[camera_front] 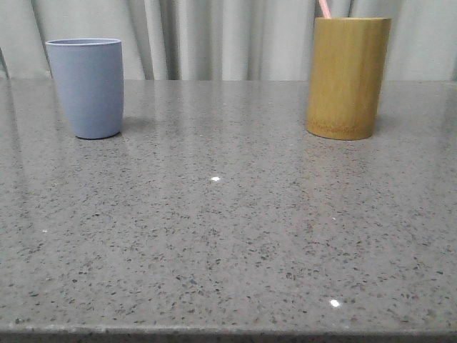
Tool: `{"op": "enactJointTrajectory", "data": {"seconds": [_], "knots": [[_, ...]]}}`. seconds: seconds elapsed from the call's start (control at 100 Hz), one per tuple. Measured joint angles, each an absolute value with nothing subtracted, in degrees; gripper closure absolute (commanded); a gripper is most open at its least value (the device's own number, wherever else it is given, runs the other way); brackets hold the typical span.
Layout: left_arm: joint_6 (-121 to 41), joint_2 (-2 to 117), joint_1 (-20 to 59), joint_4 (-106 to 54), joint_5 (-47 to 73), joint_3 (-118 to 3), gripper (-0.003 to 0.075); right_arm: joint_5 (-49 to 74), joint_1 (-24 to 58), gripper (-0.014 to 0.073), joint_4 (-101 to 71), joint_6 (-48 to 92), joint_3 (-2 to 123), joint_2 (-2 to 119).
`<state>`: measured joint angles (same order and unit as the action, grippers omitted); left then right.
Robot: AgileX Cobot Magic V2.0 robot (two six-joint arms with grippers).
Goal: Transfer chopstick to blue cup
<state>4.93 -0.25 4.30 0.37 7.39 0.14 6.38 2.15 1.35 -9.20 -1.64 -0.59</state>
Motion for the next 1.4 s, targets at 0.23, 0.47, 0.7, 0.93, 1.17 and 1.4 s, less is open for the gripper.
{"op": "enactJointTrajectory", "data": {"seconds": [0.23, 0.47, 0.7, 0.93, 1.17, 1.4], "knots": [[4.93, -0.25, 4.3, 0.37, 7.39, 0.14, 0.0739, 6.38, 2.15, 0.0699, 1.45, -9.2, -1.64, -0.59], [4.93, -0.25, 4.3, 0.37, 7.39, 0.14, 0.0739, 6.38, 2.15, 0.0699, 1.45, -9.2, -1.64, -0.59], [4.93, -0.25, 4.3, 0.37, 7.39, 0.14, 0.0739, 6.38, 2.15, 0.0699, 2.01, -8.91, -1.64, -0.59], [4.93, -0.25, 4.3, 0.37, 7.39, 0.14, 0.0739, 6.38, 2.15, 0.0699, 2.15, -8.82, -1.64, -0.59], [4.93, -0.25, 4.3, 0.37, 5.87, 0.14, 0.0739, 5.57, 2.15, 0.0699, 2.15, -8.82, -1.64, -0.59], [4.93, -0.25, 4.3, -0.31, 8.55, -2.6, 0.0739, 6.38, 2.15, 0.0699, 2.15, -8.82, -0.61, -0.59]]}}
